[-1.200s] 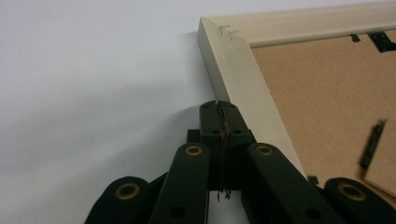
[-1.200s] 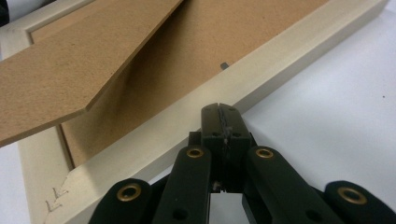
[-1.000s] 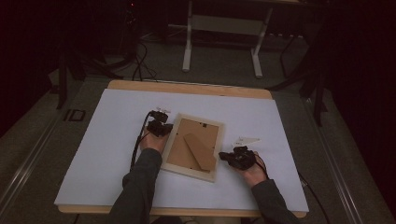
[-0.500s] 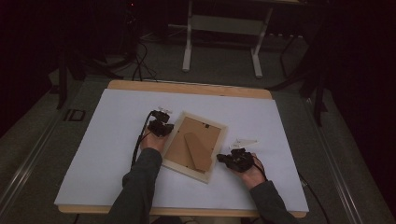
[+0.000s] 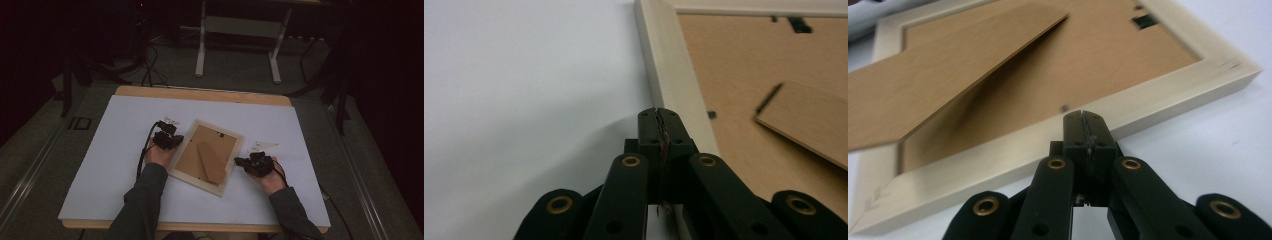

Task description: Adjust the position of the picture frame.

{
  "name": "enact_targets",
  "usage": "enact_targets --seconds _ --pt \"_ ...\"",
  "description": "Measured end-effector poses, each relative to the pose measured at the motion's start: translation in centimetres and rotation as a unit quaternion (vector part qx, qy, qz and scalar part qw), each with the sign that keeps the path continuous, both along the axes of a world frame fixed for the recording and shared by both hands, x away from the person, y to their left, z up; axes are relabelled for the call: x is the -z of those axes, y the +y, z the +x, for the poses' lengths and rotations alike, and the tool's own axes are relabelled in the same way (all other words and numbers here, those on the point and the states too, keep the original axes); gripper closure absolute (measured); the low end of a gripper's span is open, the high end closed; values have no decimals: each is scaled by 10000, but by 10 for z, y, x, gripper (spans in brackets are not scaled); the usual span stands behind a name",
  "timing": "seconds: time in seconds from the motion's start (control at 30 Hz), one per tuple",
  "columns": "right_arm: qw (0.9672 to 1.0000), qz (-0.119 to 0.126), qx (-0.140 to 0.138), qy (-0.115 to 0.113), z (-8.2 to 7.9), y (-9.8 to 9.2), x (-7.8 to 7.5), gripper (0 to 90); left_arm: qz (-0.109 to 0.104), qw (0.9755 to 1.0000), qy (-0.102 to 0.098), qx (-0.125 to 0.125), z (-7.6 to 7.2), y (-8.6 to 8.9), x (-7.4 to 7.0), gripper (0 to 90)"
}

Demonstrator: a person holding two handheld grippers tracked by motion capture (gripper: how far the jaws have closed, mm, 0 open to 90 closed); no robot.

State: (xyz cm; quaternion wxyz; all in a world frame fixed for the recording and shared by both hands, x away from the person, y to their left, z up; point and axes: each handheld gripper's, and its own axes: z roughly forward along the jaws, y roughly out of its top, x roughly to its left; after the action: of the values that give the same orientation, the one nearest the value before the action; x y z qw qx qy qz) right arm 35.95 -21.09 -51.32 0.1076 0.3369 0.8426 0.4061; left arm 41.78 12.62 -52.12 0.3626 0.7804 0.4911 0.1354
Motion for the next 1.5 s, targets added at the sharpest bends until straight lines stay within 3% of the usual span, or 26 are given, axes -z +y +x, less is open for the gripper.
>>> enact_targets --seconds 0.27,0.33,0.53,0.63,0.9,1.07,1.23,1.5 --pt "9995 -3 319 -60 29 -2 -2 898 -227 9990 -225 314 -31 4 -8 900" --pt "9993 1 379 -71 36 -1 -3 898 -186 9986 -233 431 -38 5 -8 900" --pt "9986 22 523 -83 53 0 -5 897 -348 9973 -295 571 -62 7 -10 900" --pt "9980 27 624 -59 65 3 -5 884 -509 9965 -315 585 -73 11 -10 900" --pt "9964 7 849 28 85 5 -2 795 -561 9961 -310 600 -106 19 -4 900" --pt "9943 10 1059 101 96 4 0 704 -385 9972 -364 533 -124 24 -1 871" --pt "9939 3 1095 154 104 5 2 634 -193 9978 -439 464 -136 30 0 796" --pt "9951 -103 946 252 111 7 6 575 -89 9984 -366 413 -140 34 8 734"
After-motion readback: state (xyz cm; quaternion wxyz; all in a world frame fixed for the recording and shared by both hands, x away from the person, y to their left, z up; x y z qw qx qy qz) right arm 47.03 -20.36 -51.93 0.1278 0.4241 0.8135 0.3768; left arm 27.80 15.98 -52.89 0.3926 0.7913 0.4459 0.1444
